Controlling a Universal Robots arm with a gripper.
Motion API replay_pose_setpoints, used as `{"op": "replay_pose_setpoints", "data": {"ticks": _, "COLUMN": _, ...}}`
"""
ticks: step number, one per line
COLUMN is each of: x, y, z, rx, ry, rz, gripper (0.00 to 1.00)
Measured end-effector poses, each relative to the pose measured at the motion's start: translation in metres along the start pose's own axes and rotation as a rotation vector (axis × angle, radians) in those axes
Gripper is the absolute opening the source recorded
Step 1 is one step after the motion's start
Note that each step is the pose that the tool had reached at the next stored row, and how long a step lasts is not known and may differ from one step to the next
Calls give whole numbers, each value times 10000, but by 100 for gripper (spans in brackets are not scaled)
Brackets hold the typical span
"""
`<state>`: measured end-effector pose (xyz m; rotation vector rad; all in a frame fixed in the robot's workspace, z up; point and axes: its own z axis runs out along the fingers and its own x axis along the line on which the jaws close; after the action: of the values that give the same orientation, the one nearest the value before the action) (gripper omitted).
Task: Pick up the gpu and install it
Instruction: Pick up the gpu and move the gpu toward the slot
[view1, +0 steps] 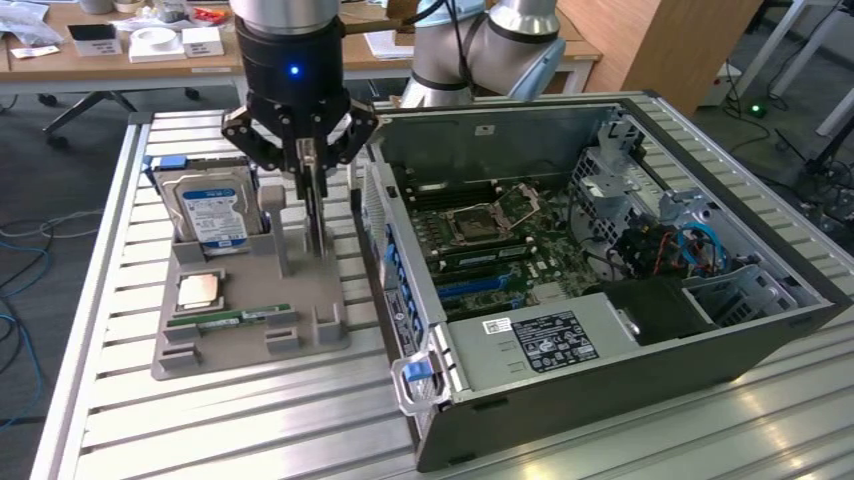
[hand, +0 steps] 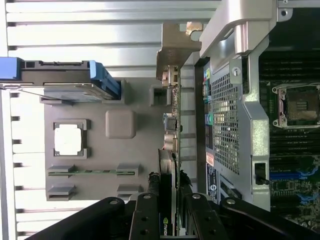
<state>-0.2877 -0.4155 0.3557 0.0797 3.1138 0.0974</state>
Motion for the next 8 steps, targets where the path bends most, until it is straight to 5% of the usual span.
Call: {"op": "replay_pose_setpoints", "data": {"ticks": 8, "x": -7, "y": 17, "z": -270, "rx": 0, "ry": -9, "rz": -1, "gripper": 26}}
